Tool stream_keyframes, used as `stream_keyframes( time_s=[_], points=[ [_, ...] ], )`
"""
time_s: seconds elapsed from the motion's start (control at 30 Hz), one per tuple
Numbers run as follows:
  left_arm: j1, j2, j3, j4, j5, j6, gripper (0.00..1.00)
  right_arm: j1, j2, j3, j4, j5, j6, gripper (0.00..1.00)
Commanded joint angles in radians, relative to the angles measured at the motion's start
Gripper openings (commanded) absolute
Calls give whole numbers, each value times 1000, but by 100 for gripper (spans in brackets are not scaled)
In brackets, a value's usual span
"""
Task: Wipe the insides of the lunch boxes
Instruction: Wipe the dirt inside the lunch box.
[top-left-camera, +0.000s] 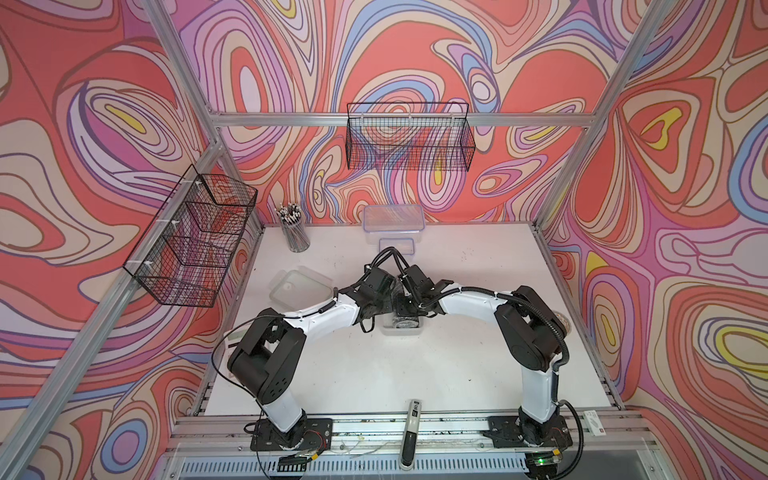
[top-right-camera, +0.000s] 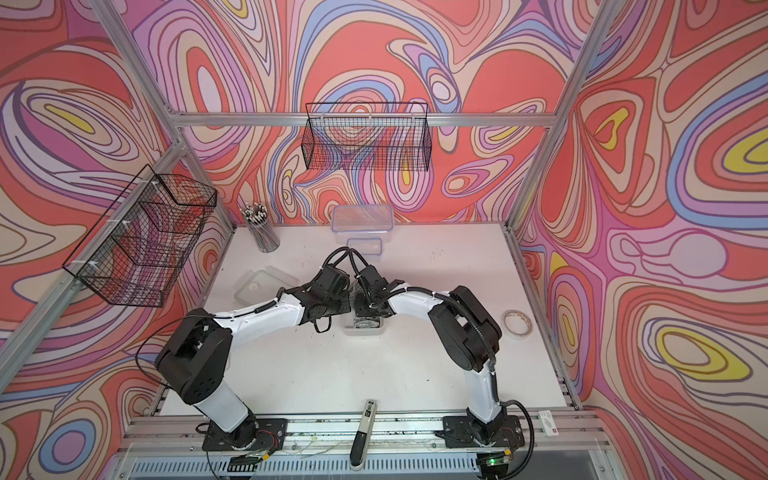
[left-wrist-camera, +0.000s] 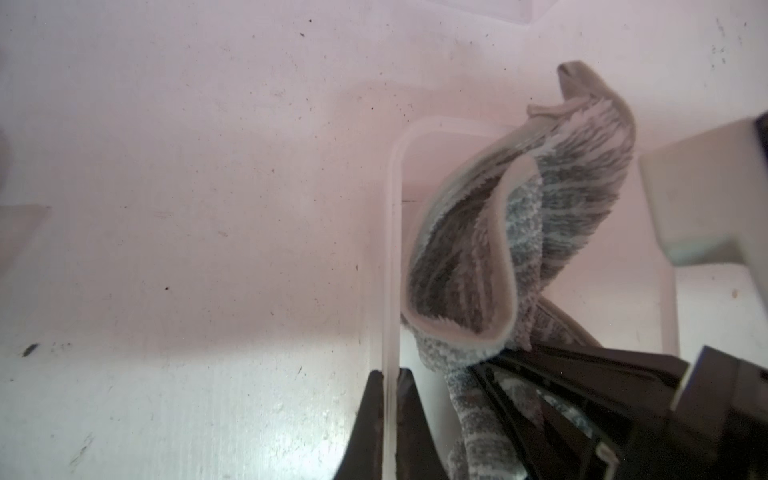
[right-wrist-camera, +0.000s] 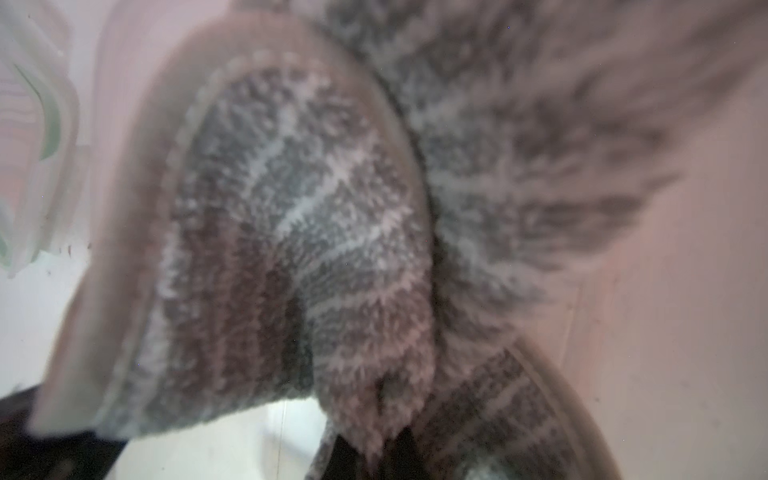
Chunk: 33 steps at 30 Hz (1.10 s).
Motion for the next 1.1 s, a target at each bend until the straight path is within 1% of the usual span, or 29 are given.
stream_keyframes(
  time_s=[0.0, 0.2, 0.3, 0.37, 0.53, 0.67, 0.8, 0.87, 0.9, 1.07],
  points=[
    [-12, 3, -58, 84, 154, 0, 0, 6, 60, 54, 18, 31, 59, 0],
    [-13, 14, -93, 134, 237, 0, 0, 2, 102, 106, 56, 51, 103, 0],
    [-14, 10, -102, 138, 231, -8, 0, 2, 112, 117, 79, 39, 120, 0],
    [-13, 1, -98, 118, 200, -24, 0, 1, 109, 112, 90, 14, 123, 0],
    [-12, -23, -70, 47, 72, -101, 0, 3, 82, 61, 94, -90, 117, 0],
    [-12, -31, -41, 23, 2, -151, 0, 18, 49, 4, 52, -154, 103, 0],
    [-12, -17, 13, -36, -54, -165, 0, 53, 24, -15, -45, -158, 67, 0],
    [-12, -9, 44, -56, -75, -152, 0, 61, 20, -16, -80, -166, 54, 0],
    [-12, -5, 63, -100, -84, -142, 0, 63, 18, -17, -98, -160, 47, 0],
    [-13, -11, 89, -172, -119, -110, 0, 64, -3, -32, -172, -56, 55, 0]
  ],
)
